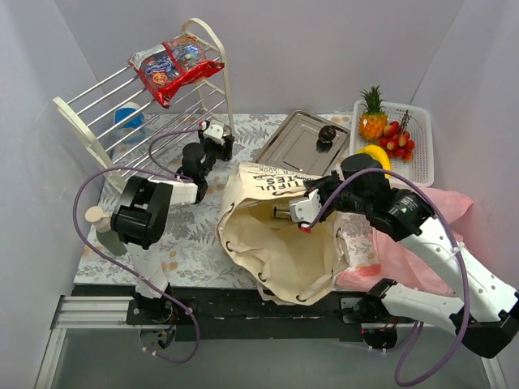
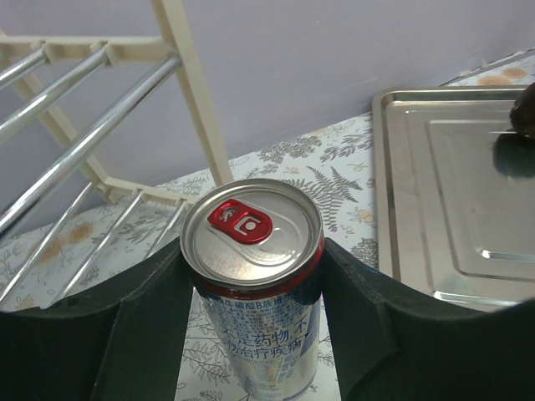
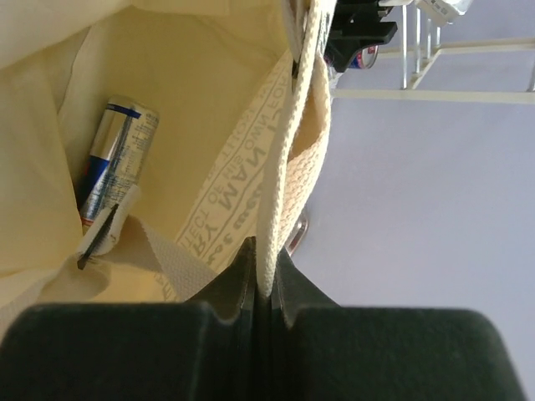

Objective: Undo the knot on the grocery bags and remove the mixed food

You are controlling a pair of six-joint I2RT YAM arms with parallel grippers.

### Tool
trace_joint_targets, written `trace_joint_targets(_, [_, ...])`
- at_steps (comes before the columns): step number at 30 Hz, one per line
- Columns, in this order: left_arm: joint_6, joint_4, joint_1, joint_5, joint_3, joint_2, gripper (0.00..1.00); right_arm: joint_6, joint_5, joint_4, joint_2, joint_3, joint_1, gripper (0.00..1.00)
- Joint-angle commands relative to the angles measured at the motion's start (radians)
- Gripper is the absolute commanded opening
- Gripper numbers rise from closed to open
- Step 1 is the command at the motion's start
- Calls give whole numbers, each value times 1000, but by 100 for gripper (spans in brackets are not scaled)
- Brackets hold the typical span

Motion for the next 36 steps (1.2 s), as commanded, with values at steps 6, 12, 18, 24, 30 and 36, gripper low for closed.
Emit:
trace_joint_targets(6, [-68, 156, 8, -159, 146, 109, 0, -10, 123, -119, 76, 91, 0, 1])
trace_joint_targets(12, [-62, 187, 12, -160, 214, 205, 0, 20, 123, -133, 72, 79, 0, 1])
trace_joint_targets(18, [-18, 248, 17, -153, 232, 281, 0, 31, 140, -116, 75, 72, -1, 1])
trace_joint_targets(24, [12, 267, 29, -142, 223, 309, 0, 39, 152, -123, 73, 69, 0, 1])
trace_joint_targets(30, [16, 217, 29, -124, 203, 275, 66, 40, 146, -107, 67, 48, 0, 1])
trace_joint_targets(36, [19, 162, 29, -145, 195, 222, 98, 17, 150, -65, 79, 28, 0, 1])
